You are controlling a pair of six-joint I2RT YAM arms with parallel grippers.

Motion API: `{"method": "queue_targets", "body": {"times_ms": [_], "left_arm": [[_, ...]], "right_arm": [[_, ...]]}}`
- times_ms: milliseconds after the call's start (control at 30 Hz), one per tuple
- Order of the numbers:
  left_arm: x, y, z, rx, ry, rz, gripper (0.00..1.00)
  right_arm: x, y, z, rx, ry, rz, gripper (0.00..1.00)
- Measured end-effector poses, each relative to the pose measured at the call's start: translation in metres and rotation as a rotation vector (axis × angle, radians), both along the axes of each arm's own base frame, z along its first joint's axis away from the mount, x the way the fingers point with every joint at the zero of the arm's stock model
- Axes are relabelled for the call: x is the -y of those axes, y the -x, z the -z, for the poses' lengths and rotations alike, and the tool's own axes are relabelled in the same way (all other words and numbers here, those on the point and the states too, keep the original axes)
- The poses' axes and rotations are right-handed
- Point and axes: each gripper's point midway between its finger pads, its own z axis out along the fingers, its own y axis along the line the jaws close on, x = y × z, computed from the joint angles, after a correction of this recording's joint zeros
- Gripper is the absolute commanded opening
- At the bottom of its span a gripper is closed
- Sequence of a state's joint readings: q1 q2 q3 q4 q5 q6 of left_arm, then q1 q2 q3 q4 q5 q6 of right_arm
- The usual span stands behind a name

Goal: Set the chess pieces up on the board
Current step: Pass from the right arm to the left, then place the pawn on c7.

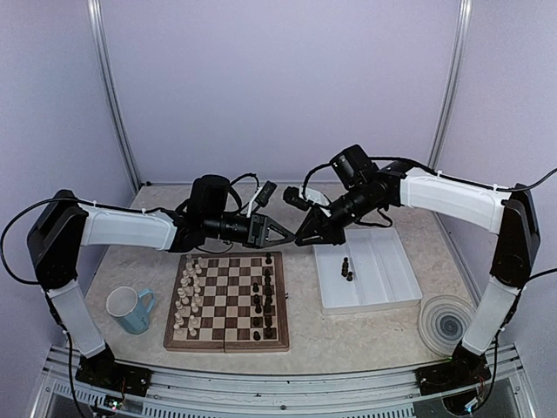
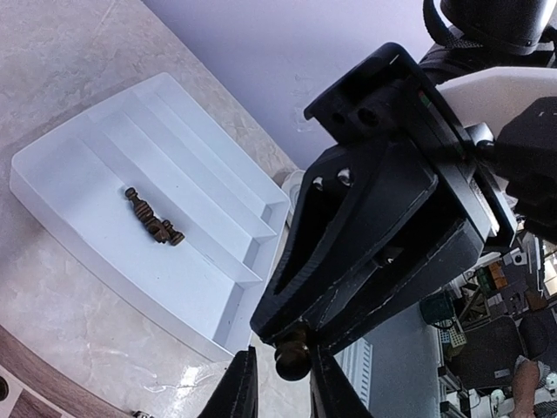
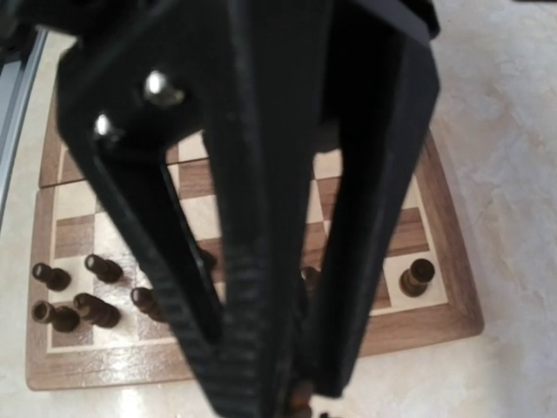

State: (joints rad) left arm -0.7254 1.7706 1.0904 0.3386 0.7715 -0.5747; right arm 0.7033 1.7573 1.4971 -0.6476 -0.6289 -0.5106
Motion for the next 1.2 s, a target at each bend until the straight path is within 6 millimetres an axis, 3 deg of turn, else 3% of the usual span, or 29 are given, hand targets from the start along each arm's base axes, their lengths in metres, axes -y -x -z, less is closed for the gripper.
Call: {"method": "queue_targets", "body": {"times_ms": [333,667,800,933,1033,1133,1200], "left_arm": [[0.002,0.001,0.0,-0.009,-0.004,0.015,0.12],[0.002,-0.006,0.0,0.06,-0.083,0.001,0.08],[-0.007,-0.016,-0.001,0.157,-0.218,-0.061,0.07],[-0.039,-0.025,-0.003,0.248,-0.382,-0.148,0.07],[-0.063,-0.027,0.006,0.292,-0.516,-0.182,0.07],[-0.082,-0.026,0.024,0.293,-0.638,-0.193,0.07],[-0.092,-0.024,0.035,0.288,-0.702,-0.192,0.07]], "right_arm": [[-0.002,0.002,0.004,-0.009,0.007,-0.007,0.09],[0.006,0.001,0.005,0.007,0.022,-0.009,0.42],[0.047,-0.001,-0.002,0.025,0.01,0.047,0.43],[0.098,-0.016,-0.002,0.055,-0.006,0.167,0.43],[0.119,-0.02,0.026,0.051,0.013,0.22,0.43],[0.132,-0.011,0.065,0.005,0.059,0.239,0.43],[0.137,-0.007,0.08,-0.014,0.086,0.242,0.43]]}}
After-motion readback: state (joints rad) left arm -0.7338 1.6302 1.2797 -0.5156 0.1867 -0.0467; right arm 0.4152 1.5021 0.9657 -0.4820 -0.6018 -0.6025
